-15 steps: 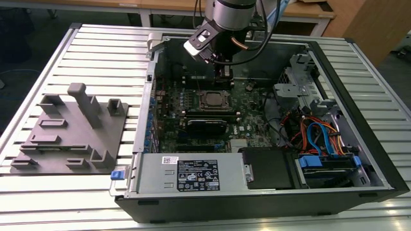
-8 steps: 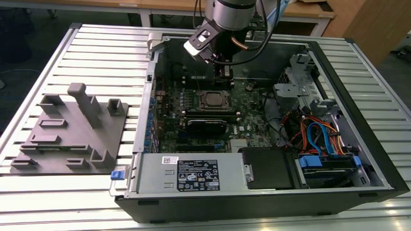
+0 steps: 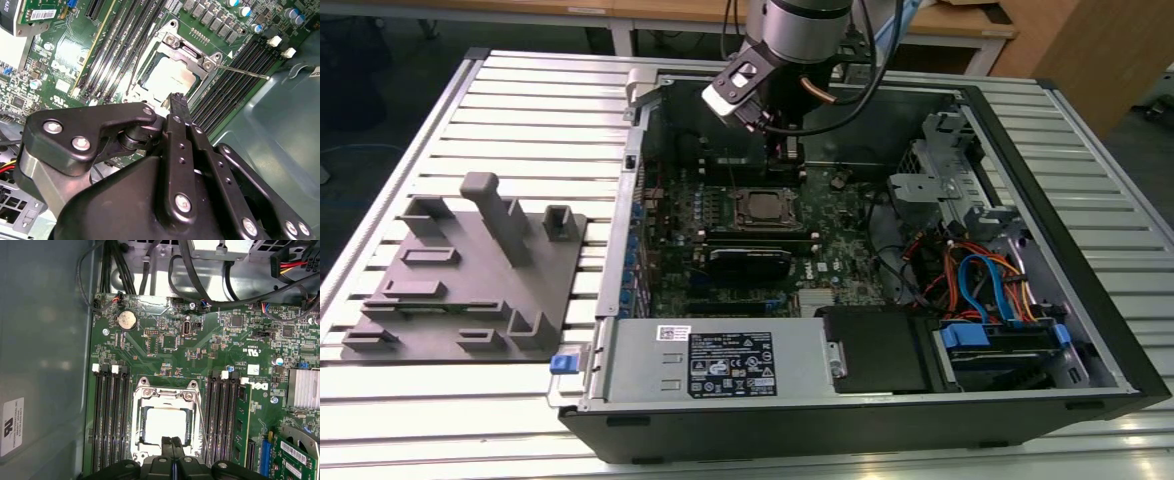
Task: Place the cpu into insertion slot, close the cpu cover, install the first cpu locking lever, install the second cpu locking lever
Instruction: 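Install the first cpu locking lever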
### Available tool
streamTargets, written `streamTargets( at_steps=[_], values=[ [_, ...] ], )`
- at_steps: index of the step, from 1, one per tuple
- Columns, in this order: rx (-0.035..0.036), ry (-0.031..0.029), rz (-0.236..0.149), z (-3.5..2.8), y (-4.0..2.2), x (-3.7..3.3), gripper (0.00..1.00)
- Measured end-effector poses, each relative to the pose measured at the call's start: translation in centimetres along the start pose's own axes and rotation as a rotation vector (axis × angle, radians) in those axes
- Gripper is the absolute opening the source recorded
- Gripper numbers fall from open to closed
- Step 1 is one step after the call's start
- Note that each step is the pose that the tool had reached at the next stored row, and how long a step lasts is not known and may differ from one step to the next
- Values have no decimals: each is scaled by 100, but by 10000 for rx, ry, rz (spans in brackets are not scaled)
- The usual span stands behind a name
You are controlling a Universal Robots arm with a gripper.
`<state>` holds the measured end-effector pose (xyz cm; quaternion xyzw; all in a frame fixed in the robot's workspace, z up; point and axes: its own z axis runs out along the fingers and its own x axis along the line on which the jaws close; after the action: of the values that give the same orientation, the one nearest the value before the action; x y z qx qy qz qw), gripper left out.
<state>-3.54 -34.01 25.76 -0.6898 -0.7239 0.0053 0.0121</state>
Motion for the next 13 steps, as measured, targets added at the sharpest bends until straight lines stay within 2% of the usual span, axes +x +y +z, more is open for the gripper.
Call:
streamTargets(
  at_steps=[13],
  values=[
    [1,-2,-67,0,0,0,11]
  ],
)
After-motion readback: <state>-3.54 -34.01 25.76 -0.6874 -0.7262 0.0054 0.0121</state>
